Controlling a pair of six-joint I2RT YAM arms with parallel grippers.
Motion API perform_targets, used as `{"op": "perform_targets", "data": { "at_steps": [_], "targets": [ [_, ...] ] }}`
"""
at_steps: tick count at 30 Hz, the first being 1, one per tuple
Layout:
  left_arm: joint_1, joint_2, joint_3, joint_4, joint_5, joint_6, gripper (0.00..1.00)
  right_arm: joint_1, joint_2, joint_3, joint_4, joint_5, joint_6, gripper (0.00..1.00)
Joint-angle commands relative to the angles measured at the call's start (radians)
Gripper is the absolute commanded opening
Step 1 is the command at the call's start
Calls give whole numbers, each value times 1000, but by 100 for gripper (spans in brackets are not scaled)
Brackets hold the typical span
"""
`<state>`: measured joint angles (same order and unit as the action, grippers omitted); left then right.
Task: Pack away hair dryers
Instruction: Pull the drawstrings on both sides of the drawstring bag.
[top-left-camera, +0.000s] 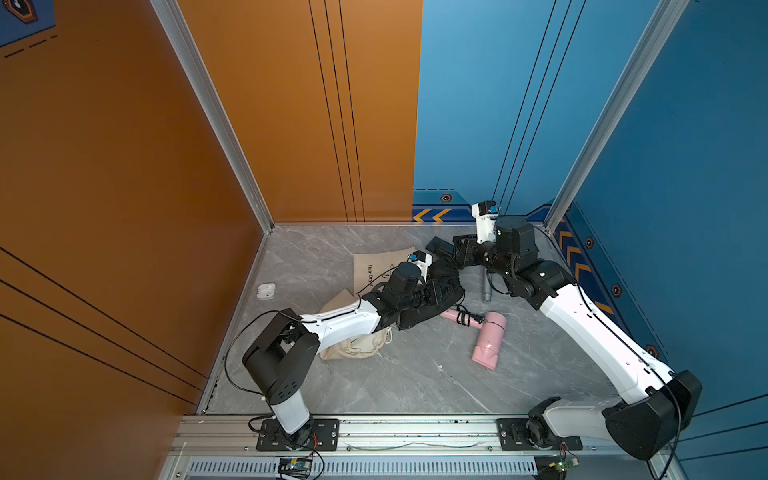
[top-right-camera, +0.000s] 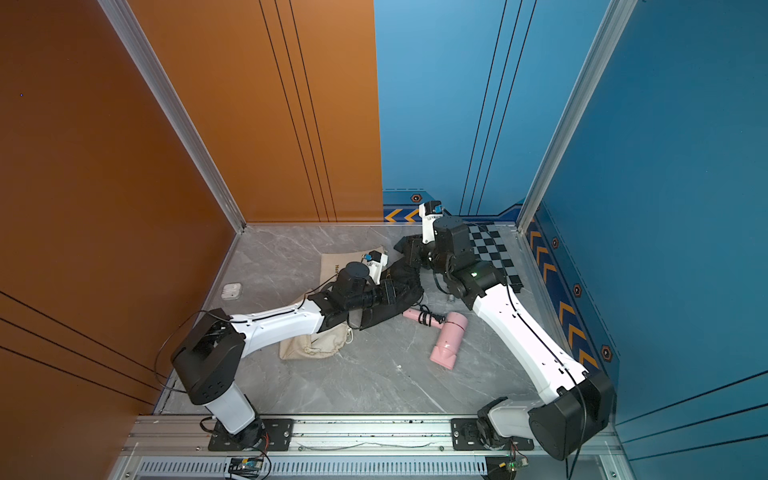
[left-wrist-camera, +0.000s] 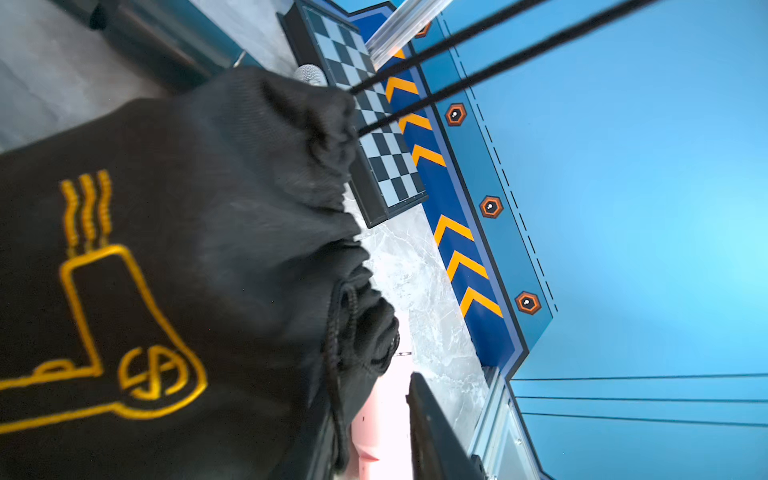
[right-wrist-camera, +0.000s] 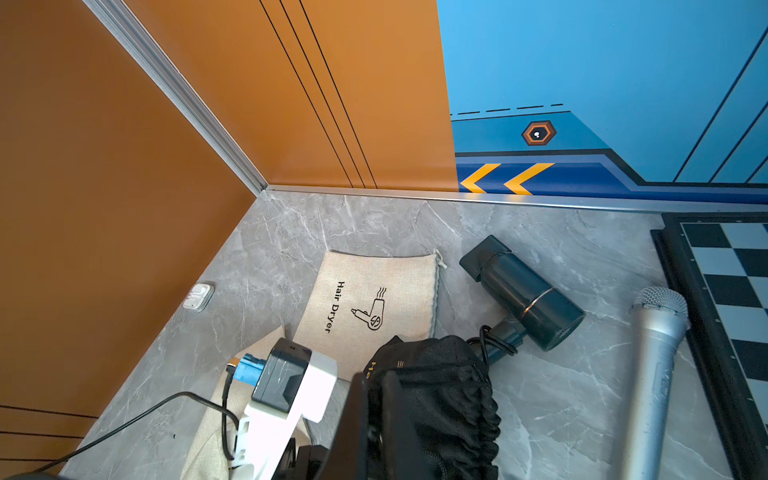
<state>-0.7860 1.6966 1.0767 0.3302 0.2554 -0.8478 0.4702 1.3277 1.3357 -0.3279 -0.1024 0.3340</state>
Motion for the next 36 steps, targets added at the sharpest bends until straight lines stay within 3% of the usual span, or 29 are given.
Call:
{"op": "perform_targets", "data": {
  "at_steps": [1, 4, 7, 13, 18, 25, 31, 36],
  "targets": [
    [-9, -48, 13, 15, 16, 24, 20, -8, -29, -14, 33, -14, 13, 0],
    [-4, -44, 2, 15, 15, 23, 5, -10, -27, -14, 37, -17, 14, 0],
    [-5, -48, -4, 15, 15, 18, 0, -14, -30, -17, 37, -17, 14, 0],
    [16, -144, -18, -40, -11, 44, 0, -36, -42, -29, 39, 0, 20, 0],
    [75, -302, 8, -202, -69, 120, 0, -71, -43, -24, 38, 32, 30, 0],
    [280, -539, 105, -496, -186, 223, 0, -164, -35, 4, 47, 62, 42, 0],
    [462, -589, 192, -725, -286, 281, 0, -203, -9, 30, 46, 94, 27, 0],
    [598, -606, 193, -760, -279, 293, 0, -220, 7, 30, 18, 139, -1, 0]
  ]
}}
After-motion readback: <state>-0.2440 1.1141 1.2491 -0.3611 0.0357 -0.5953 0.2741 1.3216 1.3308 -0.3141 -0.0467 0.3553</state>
